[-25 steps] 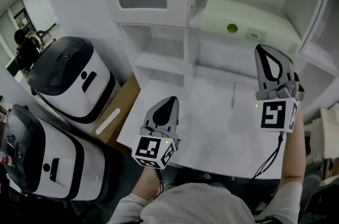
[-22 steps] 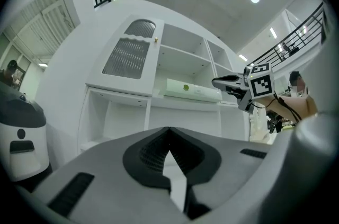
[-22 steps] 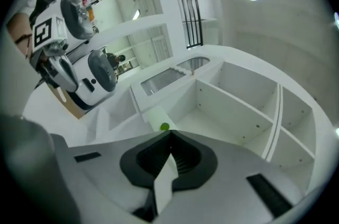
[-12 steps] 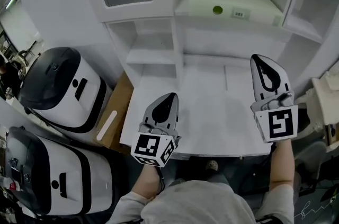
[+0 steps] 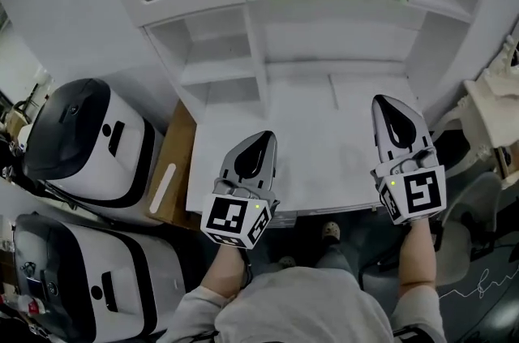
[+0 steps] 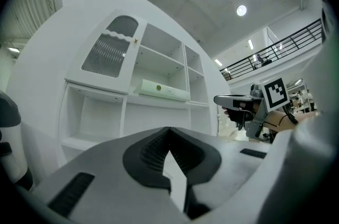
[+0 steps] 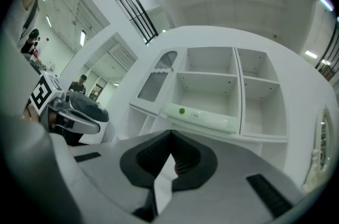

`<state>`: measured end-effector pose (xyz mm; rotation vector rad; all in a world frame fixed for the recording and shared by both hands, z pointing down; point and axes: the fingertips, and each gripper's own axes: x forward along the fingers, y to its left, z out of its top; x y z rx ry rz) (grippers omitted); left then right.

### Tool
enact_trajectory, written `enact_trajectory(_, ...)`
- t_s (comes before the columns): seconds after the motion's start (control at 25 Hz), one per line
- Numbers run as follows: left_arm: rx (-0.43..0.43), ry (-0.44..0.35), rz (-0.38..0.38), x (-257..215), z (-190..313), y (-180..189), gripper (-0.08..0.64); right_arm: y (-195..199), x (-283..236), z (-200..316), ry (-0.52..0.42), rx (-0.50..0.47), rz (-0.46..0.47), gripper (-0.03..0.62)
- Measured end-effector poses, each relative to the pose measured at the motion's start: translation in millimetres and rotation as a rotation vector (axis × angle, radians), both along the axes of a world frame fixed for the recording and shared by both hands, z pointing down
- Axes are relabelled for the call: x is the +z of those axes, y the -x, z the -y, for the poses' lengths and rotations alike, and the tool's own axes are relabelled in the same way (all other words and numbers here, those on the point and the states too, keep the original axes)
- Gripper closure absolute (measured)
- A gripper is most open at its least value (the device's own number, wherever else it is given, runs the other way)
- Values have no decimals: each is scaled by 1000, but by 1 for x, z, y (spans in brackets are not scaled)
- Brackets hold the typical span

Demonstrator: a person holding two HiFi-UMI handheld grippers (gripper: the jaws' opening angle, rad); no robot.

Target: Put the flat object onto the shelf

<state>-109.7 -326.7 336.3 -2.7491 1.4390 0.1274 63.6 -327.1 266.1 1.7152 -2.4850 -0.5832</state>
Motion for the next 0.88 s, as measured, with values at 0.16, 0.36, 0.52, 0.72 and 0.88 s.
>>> enact_trajectory(0.16, 46, 2, 3, 5, -13, -10, 546, 2, 23, -24, 31, 17, 49, 583)
enact_trajectory(0.36, 88, 7, 0, 9, -28, -18, 546, 6, 49, -50, 83, 24, 100, 583)
enact_trajectory(0.52, 100, 10, -5, 11, -33, -21, 546, 6, 63, -60, 114, 29, 111, 583)
enact_trajectory(0.72, 104, 10, -9, 11, -36, -20, 546, 9, 63, -66, 117, 23, 129, 583)
enact_trajectory(0.88, 94, 14, -13, 13, -36, -15, 546, 13, 65, -68, 125, 17, 146, 583)
